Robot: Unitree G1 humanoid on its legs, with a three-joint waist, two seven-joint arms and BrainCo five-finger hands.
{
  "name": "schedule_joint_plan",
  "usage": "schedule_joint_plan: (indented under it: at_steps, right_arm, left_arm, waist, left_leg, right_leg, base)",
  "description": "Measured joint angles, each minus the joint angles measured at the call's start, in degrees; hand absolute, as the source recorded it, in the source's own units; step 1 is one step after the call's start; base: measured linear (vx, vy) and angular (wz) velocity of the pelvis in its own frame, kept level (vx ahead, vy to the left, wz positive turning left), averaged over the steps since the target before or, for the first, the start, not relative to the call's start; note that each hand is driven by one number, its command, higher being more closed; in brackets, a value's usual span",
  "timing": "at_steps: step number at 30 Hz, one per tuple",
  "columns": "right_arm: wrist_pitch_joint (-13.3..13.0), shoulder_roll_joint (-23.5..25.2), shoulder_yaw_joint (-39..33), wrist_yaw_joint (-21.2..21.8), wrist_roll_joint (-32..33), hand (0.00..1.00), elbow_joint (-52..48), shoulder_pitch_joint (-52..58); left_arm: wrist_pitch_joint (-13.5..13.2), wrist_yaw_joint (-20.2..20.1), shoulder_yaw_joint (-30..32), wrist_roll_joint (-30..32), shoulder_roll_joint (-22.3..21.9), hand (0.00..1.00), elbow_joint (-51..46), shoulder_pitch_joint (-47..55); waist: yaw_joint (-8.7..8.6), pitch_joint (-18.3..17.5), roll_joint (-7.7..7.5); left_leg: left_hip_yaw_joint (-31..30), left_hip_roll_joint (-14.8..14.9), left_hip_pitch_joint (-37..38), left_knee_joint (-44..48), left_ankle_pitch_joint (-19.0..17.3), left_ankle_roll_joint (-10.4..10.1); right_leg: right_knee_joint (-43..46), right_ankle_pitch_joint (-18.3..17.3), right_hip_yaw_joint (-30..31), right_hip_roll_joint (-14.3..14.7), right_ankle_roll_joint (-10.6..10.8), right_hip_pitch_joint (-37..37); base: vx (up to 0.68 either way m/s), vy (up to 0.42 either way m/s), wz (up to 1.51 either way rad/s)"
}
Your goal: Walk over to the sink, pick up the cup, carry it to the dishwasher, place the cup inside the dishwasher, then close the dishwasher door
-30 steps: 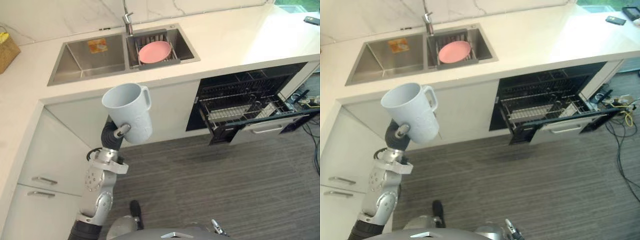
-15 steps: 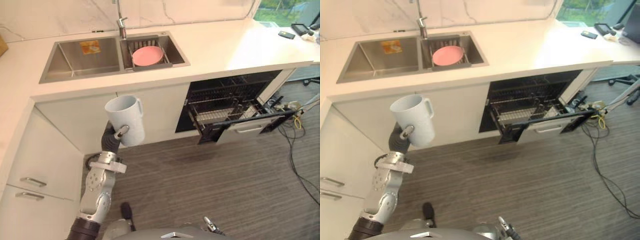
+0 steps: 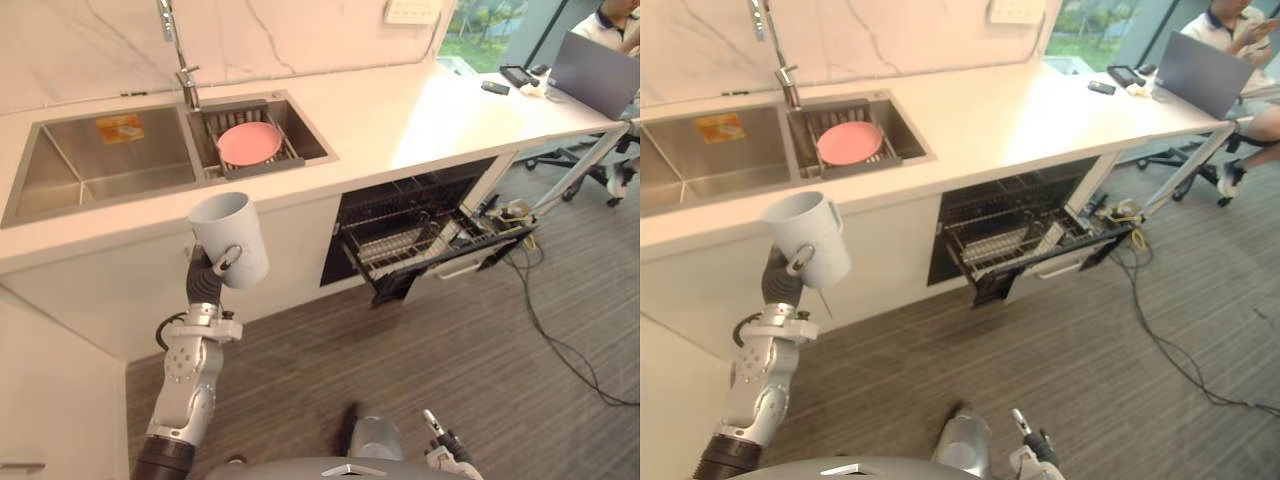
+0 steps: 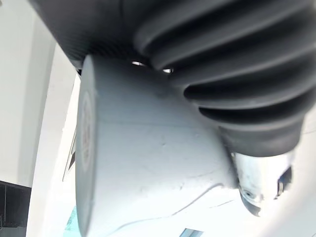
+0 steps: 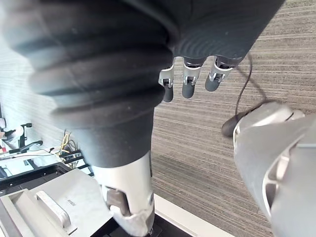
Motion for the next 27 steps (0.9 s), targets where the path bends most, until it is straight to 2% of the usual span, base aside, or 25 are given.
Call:
schedule_joint_plan:
  at_steps: [1,2,3,4,5,6,7,8,9,10,11,12,13,14,15,16,18,19,20,21,22,23,25,26,27]
  right_arm:
    - [0.15,0.0,-0.02,0.04,-0.55,0.0,0.01,1.53]
    - [1.06,-0.62,-0.8,0.11,-0.62,0.0,0.43,2.69]
    - [1.24,-1.41,-1.37,0.13,-0.63,0.0,0.81,3.22]
    - [1.92,-2.24,-3.41,0.12,-1.22,0.0,1.19,3.7]
    - [2.25,-2.33,-4.61,0.13,-2.11,0.0,1.47,3.76]
    - [2.55,-2.55,-6.0,0.22,-3.94,0.0,2.36,4.18]
    - [3.09,-2.56,-6.91,0.28,-5.34,0.0,3.48,4.3]
    - [3.86,-2.32,-7.2,0.3,-6.75,0.0,3.98,4.98]
    - [4.41,-1.84,-7.24,0.6,-8.39,0.0,5.01,5.6]
    - [5.15,-1.81,-7.86,0.93,-10.0,0.0,7.25,5.87]
    - [5.22,-1.81,-8.55,1.33,-10.31,0.0,8.41,6.08]
    - [5.27,-2.02,-10.31,1.81,-10.8,0.0,10.52,6.72]
    - [4.85,-2.28,-11.74,1.86,-10.76,0.0,11.58,7.68]
    - [4.39,-2.71,-11.8,1.86,-10.61,0.0,11.93,7.72]
    - [3.16,-4.01,-11.57,2.04,-9.16,0.0,12.18,8.39]
    - [1.49,-4.36,-11.19,2.64,-7.47,0.0,12.05,8.34]
    - [-0.63,-5.03,-10.09,3.09,-6.0,0.0,11.24,7.26]
    - [-2.95,-5.41,-8.06,2.98,-5.34,0.0,7.7,5.74]
    - [-3.73,-5.48,-7.31,2.85,-4.95,0.0,5.92,5.59]
    - [-4.68,-6.08,-6.51,2.27,-4.99,0.0,2.61,5.57]
    - [-5.25,-6.12,-6.44,1.27,-5.01,0.0,0.45,4.94]
    - [-5.54,-5.12,-6.09,-0.02,-5.08,0.0,-0.03,3.88]
    - [-6.07,-2.98,-6.01,-1.11,-5.15,0.0,-1.24,3.45]
    - [-7.13,-1.61,-6.01,-2.15,-5.23,0.0,-1.46,3.53]
    - [-7.64,-1.49,-6.02,-2.61,-5.43,0.0,-1.46,3.65]
  left_arm:
    - [-0.48,-0.34,0.28,-0.03,0.2,1.0,-0.07,-0.01]
    - [-0.85,-0.94,0.69,-0.15,-0.1,1.0,-0.03,-0.1]
    - [-0.92,-1.2,0.43,-0.18,-0.84,1.0,-0.06,-0.09]
    - [-1.75,-1.94,0.25,-0.33,-1.39,1.0,-0.57,-0.2]
    - [-2.21,-2.22,0.3,-0.66,-1.57,1.0,-0.65,-0.52]
    - [-2.46,-2.44,0.32,-1.18,-1.94,1.0,-0.65,-1.46]
    - [-2.47,-2.51,0.32,-1.19,-2.44,1.0,-0.56,-2.04]
    - [-2.5,-2.77,0.22,-1.19,-2.97,1.0,-0.56,-2.83]
    - [-2.51,-3.14,-0.03,-1.17,-3.01,1.0,-0.49,-3.87]
    - [-2.5,-3.31,-0.26,-1.14,-3.08,1.0,-0.4,-3.59]
    - [-2.5,-3.3,-0.41,-1.15,-3.17,1.0,-0.41,-3.32]
    - [-2.44,-3.29,-0.56,-1.17,-3.8,1.0,-0.46,-3.18]
    - [-2.29,-3.29,-0.7,-1.22,-5.33,1.0,-0.95,-2.99]
    - [-2.19,-3.31,-0.78,-1.24,-5.74,1.0,-1.36,-2.77]
    - [-1.79,-3.56,-0.83,-1.29,-5.62,1.0,-2.27,-2.29]
    - [-1.79,-3.64,-0.75,-1.38,-4.81,1.0,-3.63,-1.78]
    - [-1.92,-3.62,-0.44,-1.52,-3.89,1.0,-6.02,-1.06]
    - [-2.15,-3.42,-0.22,-1.51,-3.44,1.0,-7.25,-1.05]
    - [-2.21,-3.24,-0.2,-1.5,-3.33,1.0,-7.31,-1.04]
    - [-2.3,-2.84,-0.2,-1.46,-3.14,1.0,-7.51,-0.99]
    - [-2.63,-1.96,0.22,-1.46,-2.45,1.0,-7.53,-0.44]
    - [-2.74,-1.09,0.88,-1.44,-1.69,1.0,-7.41,-0.96]
    - [-4.23,-0.04,2.93,-1.22,-1.36,1.0,-7.58,-1.13]
    - [-4.84,1.53,4.94,-1.26,-1.11,1.0,-7.03,-1.02]
    - [-5.06,2.07,5.48,-1.25,-0.98,1.0,-6.85,-1.02]
  waist:
    - [-0.44,-0.3,-0.61]
    - [-1.14,-0.69,-1.09]
    - [-1.47,-0.72,-0.21]
    - [-1.51,-1.06,2.63]
    - [-1.52,-1.0,3.72]
    - [-1.64,-1.13,5.29]
    - [-1.7,-1.24,6.26]
    - [-1.83,-1.54,6.7]
    - [-1.91,-1.65,6.59]
    - [-2.03,-1.83,5.97]
    - [-2.04,-1.84,5.77]
    - [-1.95,-1.24,6.18]
    - [-1.39,0.32,7.24]
    - [-0.82,0.78,7.95]
    - [-0.43,1.25,8.46]
    - [-0.03,1.23,8.16]
    - [1.38,0.96,7.41]
    - [1.97,1.02,6.8]
    - [2.17,0.97,6.67]
    - [2.36,0.78,6.92]
    - [2.15,0.03,6.72]
    - [0.85,-0.44,5.38]
    - [1.08,-0.24,3.52]
    - [0.98,-0.32,2.53]
    - [0.8,-0.37,2.43]
  left_leg:
    - [-0.62,-0.69,1.42,0.01,-1.03,-1.39]
    - [-1.8,-1.17,3.36,0.0,-2.09,-2.77]
    - [-2.24,-0.28,3.63,0.16,-2.63,-3.5]
    - [-2.19,1.58,3.85,1.12,-3.98,-4.96]
    - [-2.18,2.61,3.72,2.14,-5.1,-5.61]
    - [-2.25,4.59,3.68,4.52,-7.5,-6.87]
    - [-2.51,6.1,3.73,6.06,-9.12,-7.35]
    - [-3.05,7.48,3.73,7.84,-10.65,-6.76]
    - [-3.91,8.32,3.94,10.55,-10.82,-7.12]
    - [-4.05,9.17,2.85,16.0,-10.46,-7.02]
    - [-4.25,10.21,0.95,21.18,-10.37,-6.87]
    - [-6.19,13.76,-4.78,35.8,-8.42,-6.66]
    - [-9.95,17.65,-11.87,53.39,-4.68,-6.87]
    - [-10.88,18.47,-14.46,61.07,-5.49,-5.96]
    - [-11.06,18.0,-18.91,69.85,-7.86,-2.28]
    - [-8.67,16.07,-21.5,69.0,-9.81,0.75]
    - [-4.76,13.16,-23.42,59.95,-11.48,2.85]
    - [-4.52,8.77,-25.53,47.18,-11.51,3.42]
    - [-5.3,6.65,-26.03,40.89,-9.82,3.62]
    - [-7.42,3.33,-25.07,29.51,-1.79,4.04]
    - [-8.24,1.5,-22.41,24.49,1.83,3.11]
    - [-8.3,-0.93,-20.66,20.97,1.79,3.04]
    - [-6.92,-1.85,-19.53,18.27,1.85,3.12]
    - [-6.3,-2.14,-17.95,16.11,1.96,2.94]
    - [-6.18,-2.16,-17.12,14.87,2.22,2.68]
  right_leg:
    - [-3.67,1.2,-0.02,0.56,-0.04,0.56]
    - [-2.25,3.91,1.2,0.45,-2.35,1.14]
    - [-0.36,4.05,0.93,0.66,-1.62,0.83]
    - [2.85,3.91,0.61,1.3,-1.05,-0.04]
    - [4.6,3.48,0.7,1.71,-0.4,-0.49]
    - [8.53,2.17,0.74,2.4,0.76,-1.34]
    - [11.47,-0.66,0.47,3.06,0.63,-1.81]
    - [15.25,-4.06,0.51,3.38,0.42,-2.66]
    - [19.77,-8.15,0.63,3.58,-0.12,-3.3]
    - [21.84,-10.83,0.99,3.54,-0.58,-2.82]
    - [21.91,-11.73,0.99,3.8,-0.7,-2.1]
    - [20.54,-13.07,0.33,5.13,-1.03,0.85]
    - [17.55,-13.35,0.09,7.5,-1.89,5.64]
    - [16.12,-13.59,0.21,8.5,-2.28,8.11]
    - [12.95,-13.9,0.35,9.51,-2.75,12.98]
    - [9.62,-13.63,1.06,9.68,-2.58,16.87]
    - [7.35,-12.67,3.72,8.94,-1.35,18.51]
    - [6.57,-12.66,6.76,7.63,-0.75,18.82]
    - [7.04,-13.04,8.11,7.04,-0.08,18.81]
    - [7.85,-14.03,9.8,6.85,1.59,18.51]
    - [9.12,-15.82,12.12,6.02,3.76,18.13]
    - [9.7,-16.19,12.94,3.83,3.68,17.55]
    - [7.42,-16.03,13.4,3.37,3.47,16.93]
    - [4.95,-14.78,12.94,3.65,3.79,18.02]
    - [4.13,-13.94,12.89,3.92,3.62,18.71]
  base:
    - [0.33,-0.171,0.37]
    - [0.28,-0.159,0.43]
    - [0.49,-0.223,0.36]
    - [0.41,-0.178,0.13]
    - [0.47,-0.211,0.0]
    - [0.36,-0.174,-0.06]
    - [0.37,-0.155,-0.09]
    - [0.39,-0.147,-0.07]
    - [0.4,-0.155,-0.11]
    - [0.4,-0.171,-0.08]
    - [0.42,-0.203,-0.05]
    - [0.43,-0.21,-0.03]
    - [0.42,-0.166,-0.11]
    - [0.39,-0.055,-0.29]
    - [0.38,0.035,-0.46]
    - [0.47,0.061,-0.65]
    - [0.46,0.117,-0.88]
    - [0.43,0.175,-0.93]
    - [0.43,0.19,-0.96]
    - [0.34,0.18,-0.8]
    - [0.47,0.246,-0.45]
    - [0.43,0.213,-0.22]
    - [0.23,0.071,-0.1]
    - [0.19,-0.004,-0.22]
    - [0.21,-0.024,-0.24]
